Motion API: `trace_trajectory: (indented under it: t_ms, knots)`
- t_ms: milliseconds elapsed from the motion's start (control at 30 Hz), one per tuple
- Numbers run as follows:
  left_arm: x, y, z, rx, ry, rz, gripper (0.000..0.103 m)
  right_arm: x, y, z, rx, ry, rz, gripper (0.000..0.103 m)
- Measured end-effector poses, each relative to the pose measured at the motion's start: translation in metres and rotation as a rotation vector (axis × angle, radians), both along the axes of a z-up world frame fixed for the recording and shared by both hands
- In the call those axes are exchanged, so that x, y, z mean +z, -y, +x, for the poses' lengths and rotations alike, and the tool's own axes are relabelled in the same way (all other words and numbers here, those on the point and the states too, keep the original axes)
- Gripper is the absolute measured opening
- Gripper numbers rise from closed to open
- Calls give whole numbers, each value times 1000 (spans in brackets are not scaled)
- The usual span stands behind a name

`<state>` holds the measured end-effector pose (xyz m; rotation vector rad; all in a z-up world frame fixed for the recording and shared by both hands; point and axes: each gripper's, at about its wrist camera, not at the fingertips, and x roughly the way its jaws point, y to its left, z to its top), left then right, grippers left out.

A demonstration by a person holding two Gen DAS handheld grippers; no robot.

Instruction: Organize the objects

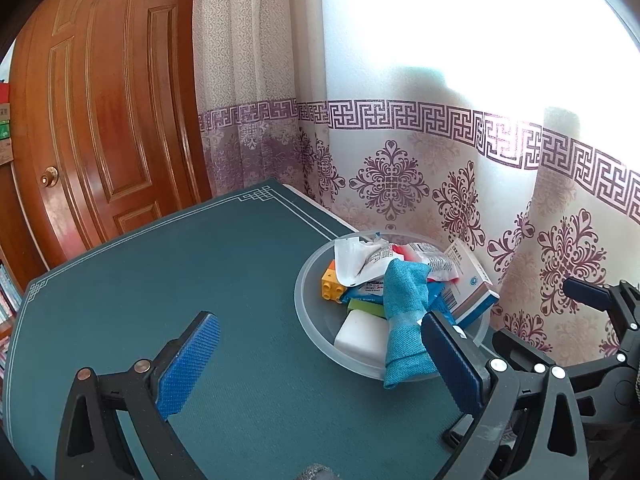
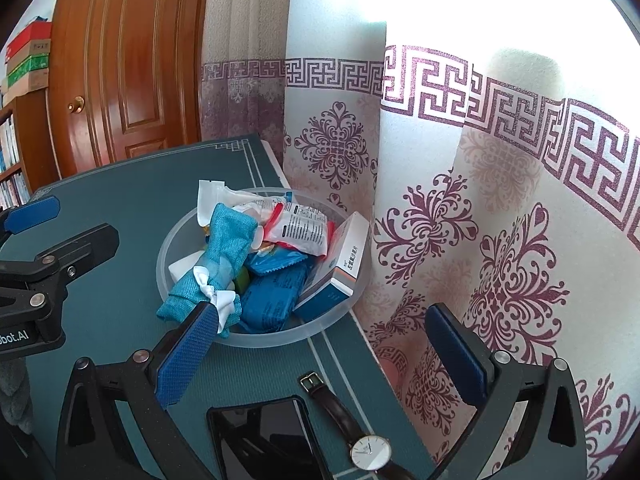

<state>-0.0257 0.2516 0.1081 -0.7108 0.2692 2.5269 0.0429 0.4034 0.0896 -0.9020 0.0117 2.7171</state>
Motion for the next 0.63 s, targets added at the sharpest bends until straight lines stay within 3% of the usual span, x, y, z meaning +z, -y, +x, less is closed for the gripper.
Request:
trace_trajectory:
  t_ms: [633]
  knots:
    - [-1, 0, 1, -6, -7, -8, 103, -5, 3, -4, 10, 17, 2, 103]
